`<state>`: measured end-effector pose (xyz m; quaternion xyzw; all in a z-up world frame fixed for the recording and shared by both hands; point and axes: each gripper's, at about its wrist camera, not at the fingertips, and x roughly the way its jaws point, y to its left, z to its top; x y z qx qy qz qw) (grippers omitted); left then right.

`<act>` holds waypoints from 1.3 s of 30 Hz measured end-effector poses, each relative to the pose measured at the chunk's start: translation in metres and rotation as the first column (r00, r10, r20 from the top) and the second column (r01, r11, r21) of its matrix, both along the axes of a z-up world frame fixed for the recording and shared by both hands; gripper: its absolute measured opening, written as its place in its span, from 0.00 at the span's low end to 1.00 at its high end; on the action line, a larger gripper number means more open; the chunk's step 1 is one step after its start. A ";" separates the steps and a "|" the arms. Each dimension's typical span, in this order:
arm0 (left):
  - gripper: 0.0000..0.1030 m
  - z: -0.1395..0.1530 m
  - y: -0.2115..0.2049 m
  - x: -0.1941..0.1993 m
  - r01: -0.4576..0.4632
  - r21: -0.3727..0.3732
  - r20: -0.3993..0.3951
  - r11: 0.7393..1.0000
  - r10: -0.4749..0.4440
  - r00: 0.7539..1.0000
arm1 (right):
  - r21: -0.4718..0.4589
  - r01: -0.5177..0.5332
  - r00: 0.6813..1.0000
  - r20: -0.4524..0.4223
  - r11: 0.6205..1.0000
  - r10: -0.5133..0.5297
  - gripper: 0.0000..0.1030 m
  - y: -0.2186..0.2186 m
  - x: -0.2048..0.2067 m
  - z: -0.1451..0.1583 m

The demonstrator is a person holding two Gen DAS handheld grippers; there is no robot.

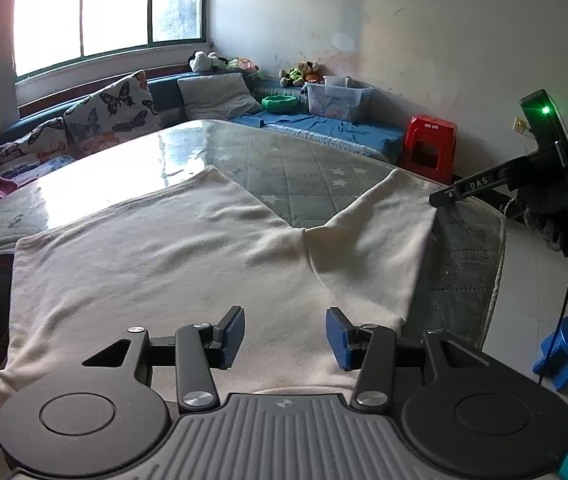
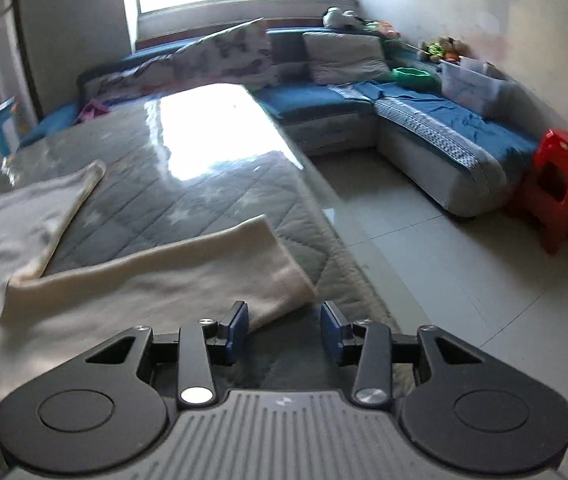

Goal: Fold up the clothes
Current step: 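Grasp the sleeve nearest the right gripper and lift it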

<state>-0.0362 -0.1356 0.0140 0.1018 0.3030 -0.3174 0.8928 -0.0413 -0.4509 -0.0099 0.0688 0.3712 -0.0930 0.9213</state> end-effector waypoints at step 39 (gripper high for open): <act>0.49 0.002 0.031 0.001 -0.104 -0.072 -0.013 0.992 0.103 0.995 | -0.009 -0.415 0.855 0.336 0.910 0.394 0.07 0.115 -0.013 0.146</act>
